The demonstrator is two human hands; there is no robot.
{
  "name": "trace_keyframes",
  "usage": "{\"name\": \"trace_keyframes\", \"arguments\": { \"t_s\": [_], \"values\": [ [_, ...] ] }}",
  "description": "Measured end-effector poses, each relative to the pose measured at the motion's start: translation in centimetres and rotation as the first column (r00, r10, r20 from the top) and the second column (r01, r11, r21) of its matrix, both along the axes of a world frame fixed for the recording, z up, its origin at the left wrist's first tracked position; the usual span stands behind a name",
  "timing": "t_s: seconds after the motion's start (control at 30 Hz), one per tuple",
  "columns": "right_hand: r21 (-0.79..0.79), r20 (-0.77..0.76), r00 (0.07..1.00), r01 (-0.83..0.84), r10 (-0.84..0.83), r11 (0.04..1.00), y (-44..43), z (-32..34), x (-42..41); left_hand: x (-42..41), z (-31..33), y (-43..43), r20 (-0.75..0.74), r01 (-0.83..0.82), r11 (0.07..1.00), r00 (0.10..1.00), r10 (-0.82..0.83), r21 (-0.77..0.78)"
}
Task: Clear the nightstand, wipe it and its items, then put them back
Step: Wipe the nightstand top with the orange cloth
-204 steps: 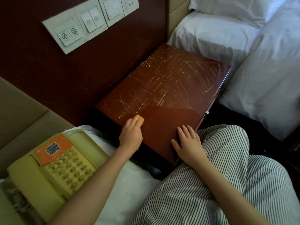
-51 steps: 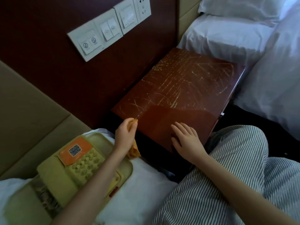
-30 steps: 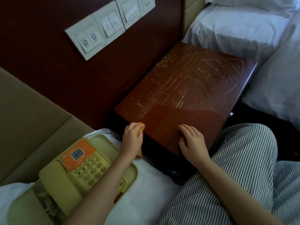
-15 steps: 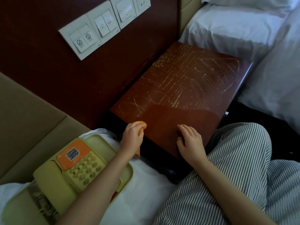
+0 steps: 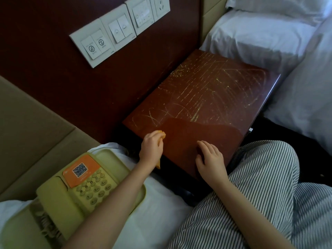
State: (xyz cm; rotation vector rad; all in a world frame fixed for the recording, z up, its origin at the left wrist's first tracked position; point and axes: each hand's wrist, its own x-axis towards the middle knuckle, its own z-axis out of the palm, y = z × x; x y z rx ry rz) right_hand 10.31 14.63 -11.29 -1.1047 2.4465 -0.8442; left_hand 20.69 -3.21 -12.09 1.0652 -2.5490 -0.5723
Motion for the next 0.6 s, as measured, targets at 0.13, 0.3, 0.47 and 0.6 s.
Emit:
{"name": "trace_keyframes", "arguments": {
  "t_s": [0.13,0.3,0.47,0.6],
  "values": [
    [-0.005,0.012,1.000,0.019,-0.019,1.000,0.2,-0.1,-0.2,2.2,-0.1,-0.5,-0.005,0.019,1.000,1.000,-0.020,-0.023],
    [0.018,0.007,1.000,-0.010,0.010,1.000,0.0,0.0,-0.2,1.4,0.1,-3.8,-0.016,-0.165,0.986,0.986,0.165,0.030],
    [0.029,-0.012,1.000,-0.012,0.012,0.999,0.1,0.1,0.0,-1.4,0.5,-2.3,-0.011,-0.170,0.985,0.985,0.170,0.038],
    [0.031,-0.011,1.000,-0.002,0.002,1.000,0.2,0.0,-0.2,-0.7,0.0,0.0,0.006,0.041,0.999,0.999,-0.041,0.001]
  ]
}}
